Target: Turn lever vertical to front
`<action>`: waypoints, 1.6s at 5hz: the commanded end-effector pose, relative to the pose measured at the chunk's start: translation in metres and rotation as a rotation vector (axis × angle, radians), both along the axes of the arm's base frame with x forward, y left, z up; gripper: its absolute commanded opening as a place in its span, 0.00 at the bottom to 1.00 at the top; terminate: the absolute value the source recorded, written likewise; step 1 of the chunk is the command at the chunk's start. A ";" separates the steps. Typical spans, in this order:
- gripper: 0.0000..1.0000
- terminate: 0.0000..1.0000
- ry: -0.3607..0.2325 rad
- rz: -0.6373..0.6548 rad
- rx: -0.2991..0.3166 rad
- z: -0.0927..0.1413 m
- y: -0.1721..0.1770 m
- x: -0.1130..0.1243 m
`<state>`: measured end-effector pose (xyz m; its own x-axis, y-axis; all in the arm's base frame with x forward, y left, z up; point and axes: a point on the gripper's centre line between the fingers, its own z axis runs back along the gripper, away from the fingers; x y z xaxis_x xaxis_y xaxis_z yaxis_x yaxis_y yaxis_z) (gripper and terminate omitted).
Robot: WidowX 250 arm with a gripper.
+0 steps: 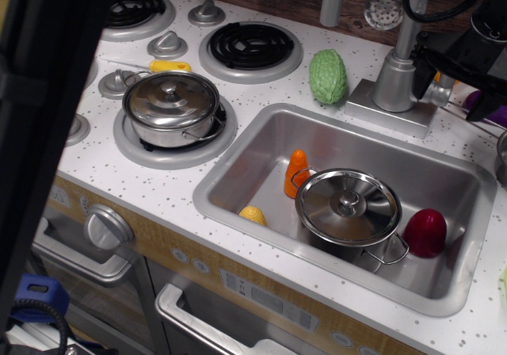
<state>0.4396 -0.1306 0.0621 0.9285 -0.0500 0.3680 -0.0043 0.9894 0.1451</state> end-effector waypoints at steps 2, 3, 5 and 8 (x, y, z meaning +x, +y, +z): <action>1.00 0.00 -0.148 -0.010 -0.029 0.037 0.003 0.022; 1.00 0.00 -0.170 -0.011 -0.012 0.041 0.003 0.027; 1.00 0.00 -0.205 -0.037 -0.010 0.038 0.004 0.038; 0.00 0.00 -0.227 -0.018 0.012 0.037 0.007 0.046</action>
<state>0.4782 -0.1242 0.0704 0.8552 -0.0919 0.5101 -0.0058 0.9824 0.1868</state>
